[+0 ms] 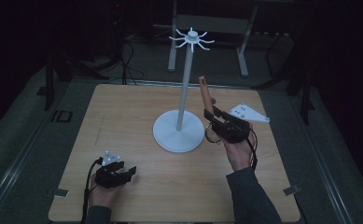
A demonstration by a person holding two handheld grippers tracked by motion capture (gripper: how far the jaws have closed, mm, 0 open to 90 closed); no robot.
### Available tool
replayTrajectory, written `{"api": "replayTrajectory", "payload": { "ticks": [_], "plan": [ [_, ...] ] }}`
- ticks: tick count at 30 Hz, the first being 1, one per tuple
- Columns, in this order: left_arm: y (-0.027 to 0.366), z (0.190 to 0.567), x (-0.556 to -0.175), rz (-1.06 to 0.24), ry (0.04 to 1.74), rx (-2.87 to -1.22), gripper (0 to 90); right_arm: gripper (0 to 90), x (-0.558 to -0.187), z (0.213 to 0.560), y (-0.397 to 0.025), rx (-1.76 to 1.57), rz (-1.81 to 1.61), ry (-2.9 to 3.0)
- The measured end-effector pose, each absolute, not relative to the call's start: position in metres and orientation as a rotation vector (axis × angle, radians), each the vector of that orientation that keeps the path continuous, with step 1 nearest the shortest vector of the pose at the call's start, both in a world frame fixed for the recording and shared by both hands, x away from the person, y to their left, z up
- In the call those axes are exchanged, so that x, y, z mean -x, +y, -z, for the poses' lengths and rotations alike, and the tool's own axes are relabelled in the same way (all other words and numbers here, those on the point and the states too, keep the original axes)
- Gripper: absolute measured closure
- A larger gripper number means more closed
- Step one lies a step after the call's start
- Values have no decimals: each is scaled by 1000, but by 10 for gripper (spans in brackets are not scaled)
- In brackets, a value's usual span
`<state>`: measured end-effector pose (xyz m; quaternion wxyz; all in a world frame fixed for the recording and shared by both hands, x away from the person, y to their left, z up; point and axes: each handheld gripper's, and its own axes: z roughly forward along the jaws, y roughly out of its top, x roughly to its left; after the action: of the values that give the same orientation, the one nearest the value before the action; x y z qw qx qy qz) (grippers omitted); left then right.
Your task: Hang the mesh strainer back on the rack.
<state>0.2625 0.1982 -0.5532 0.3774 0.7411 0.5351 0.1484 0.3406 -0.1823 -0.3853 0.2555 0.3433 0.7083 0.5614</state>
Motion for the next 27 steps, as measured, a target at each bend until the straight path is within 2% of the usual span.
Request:
{"api": "replayTrajectory", "payload": {
  "ticks": [27],
  "plan": [
    [198,553,-263,-382,1366,-1896,411,691,-343,374,-185,-942,-1588,1871]
  ]
}}
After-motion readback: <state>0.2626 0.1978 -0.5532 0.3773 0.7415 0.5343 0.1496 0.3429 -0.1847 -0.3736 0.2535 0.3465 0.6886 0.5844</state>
